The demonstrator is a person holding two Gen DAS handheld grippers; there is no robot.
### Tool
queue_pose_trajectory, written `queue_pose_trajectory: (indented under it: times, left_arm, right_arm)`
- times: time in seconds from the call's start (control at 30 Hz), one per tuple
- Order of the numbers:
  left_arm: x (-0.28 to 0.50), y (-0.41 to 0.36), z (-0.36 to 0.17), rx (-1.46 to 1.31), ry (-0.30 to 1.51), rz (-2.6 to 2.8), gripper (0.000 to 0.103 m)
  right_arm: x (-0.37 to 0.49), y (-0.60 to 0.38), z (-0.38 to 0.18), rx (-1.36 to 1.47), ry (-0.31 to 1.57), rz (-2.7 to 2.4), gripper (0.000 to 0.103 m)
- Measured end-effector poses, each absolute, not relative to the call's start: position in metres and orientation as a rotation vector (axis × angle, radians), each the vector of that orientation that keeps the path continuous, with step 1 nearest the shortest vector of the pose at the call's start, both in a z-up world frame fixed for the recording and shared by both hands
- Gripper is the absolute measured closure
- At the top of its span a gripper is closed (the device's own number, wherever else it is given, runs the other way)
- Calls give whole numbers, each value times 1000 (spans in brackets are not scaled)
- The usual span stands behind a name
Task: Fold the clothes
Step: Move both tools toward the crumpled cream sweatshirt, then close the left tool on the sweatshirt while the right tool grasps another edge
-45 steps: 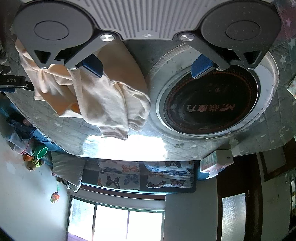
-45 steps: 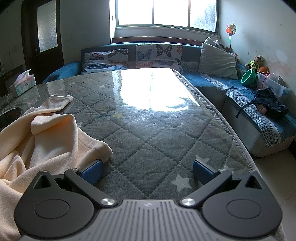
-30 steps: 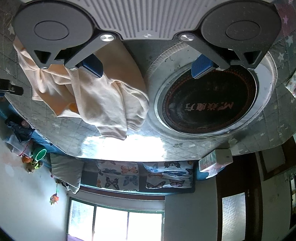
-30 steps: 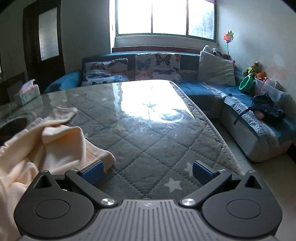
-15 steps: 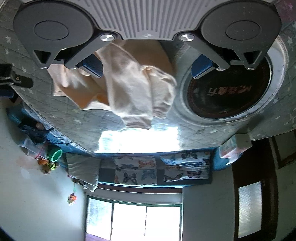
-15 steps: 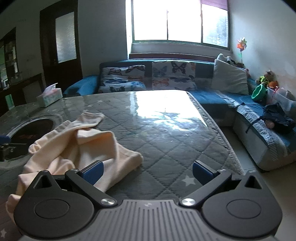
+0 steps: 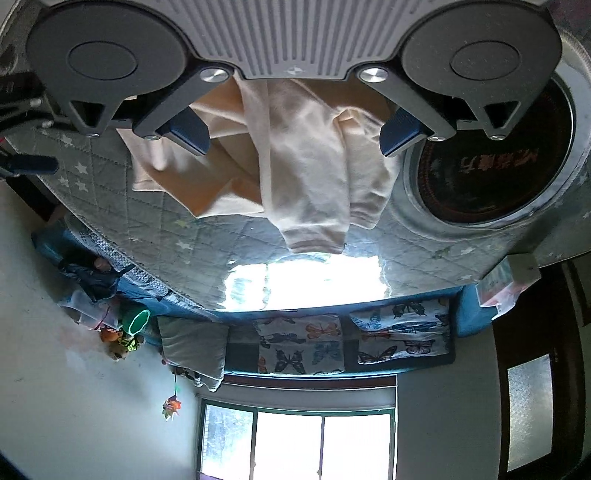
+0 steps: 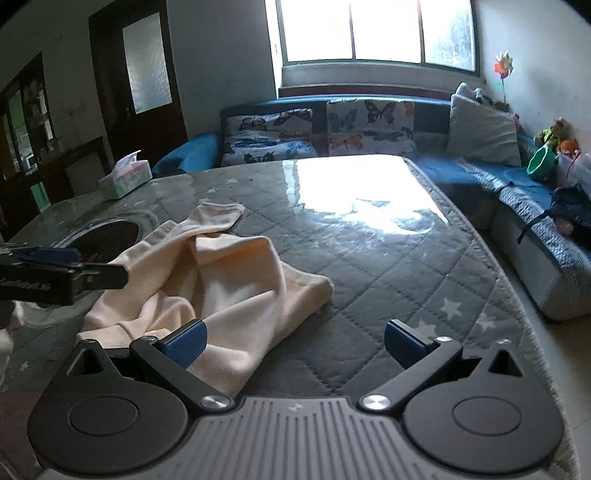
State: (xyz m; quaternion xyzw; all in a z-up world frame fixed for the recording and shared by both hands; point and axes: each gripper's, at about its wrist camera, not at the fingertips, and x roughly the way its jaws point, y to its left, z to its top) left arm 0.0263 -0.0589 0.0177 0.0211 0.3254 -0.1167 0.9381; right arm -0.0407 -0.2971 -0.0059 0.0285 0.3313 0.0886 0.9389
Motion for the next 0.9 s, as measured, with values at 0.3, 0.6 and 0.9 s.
queue_pose_trajectory:
  times: [0.3, 0.6, 0.9]
  left_arm:
    - [47, -71, 17, 81, 678, -250, 18]
    - [68, -81, 11, 109, 721, -288, 29]
    - [78, -74, 2, 88, 755, -332, 86]
  right_arm:
    - [-41, -291, -6, 32, 682, 175, 0]
    - [-38, -290, -5, 17, 686, 174, 1]
    - [-30, -288, -6, 6, 693, 188, 10]
